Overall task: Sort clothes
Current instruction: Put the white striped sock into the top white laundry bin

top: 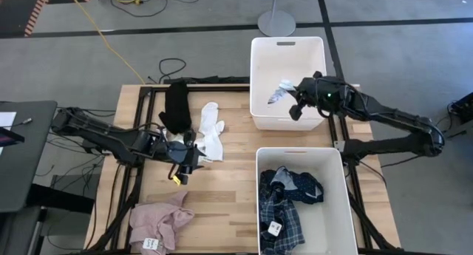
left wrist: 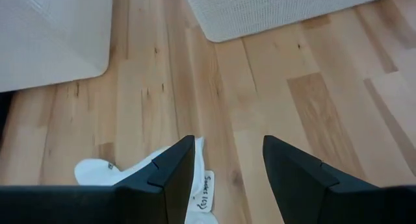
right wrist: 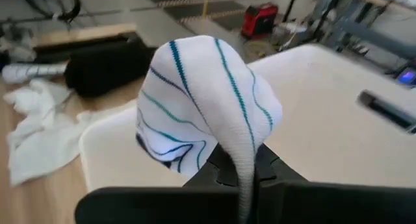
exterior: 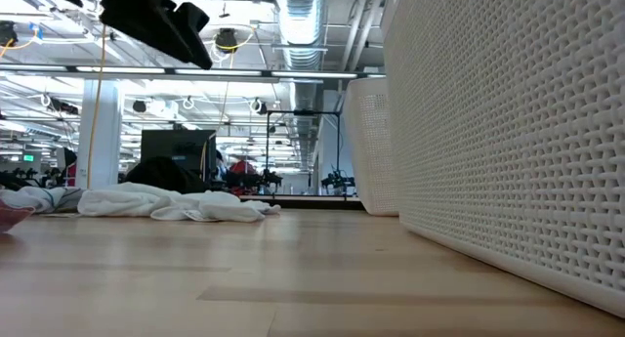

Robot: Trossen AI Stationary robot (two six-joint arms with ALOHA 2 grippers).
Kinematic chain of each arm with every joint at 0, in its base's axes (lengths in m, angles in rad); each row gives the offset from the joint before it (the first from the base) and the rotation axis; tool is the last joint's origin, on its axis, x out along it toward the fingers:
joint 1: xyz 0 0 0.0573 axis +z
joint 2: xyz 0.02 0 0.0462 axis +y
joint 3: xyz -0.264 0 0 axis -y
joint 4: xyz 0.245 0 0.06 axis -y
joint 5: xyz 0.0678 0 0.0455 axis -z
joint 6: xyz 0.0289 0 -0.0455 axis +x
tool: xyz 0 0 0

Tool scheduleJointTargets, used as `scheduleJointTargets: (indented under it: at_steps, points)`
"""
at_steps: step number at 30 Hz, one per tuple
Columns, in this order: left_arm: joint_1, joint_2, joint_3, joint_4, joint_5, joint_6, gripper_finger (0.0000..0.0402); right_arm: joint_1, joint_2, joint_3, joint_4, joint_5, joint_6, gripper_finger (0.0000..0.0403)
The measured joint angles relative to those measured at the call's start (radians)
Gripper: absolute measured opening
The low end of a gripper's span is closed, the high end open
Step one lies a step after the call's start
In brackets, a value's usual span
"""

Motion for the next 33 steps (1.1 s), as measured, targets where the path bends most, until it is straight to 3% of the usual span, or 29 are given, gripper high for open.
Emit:
scheduleJointTargets:
  at_steps: [12,24,33]
  points:
    - [0.0,0.0,-0.024,0.043,0.0,0.022,0.0176,-0.035,0.079,-0.022,-0.125,-0.106,0.075,0.0007]
    - [0.0,0.0,-0.024,0.039,0.0,0.007,0.0176,-0.035,0.225,-0.022,-0.113,-0.215,0.062,0.0007]
    - [0.0,0.0,-0.024,0.037,-0.001,0.006,0.0176,-0.035,0.213,-0.022,-0.109,-0.243,0.063,0.0007]
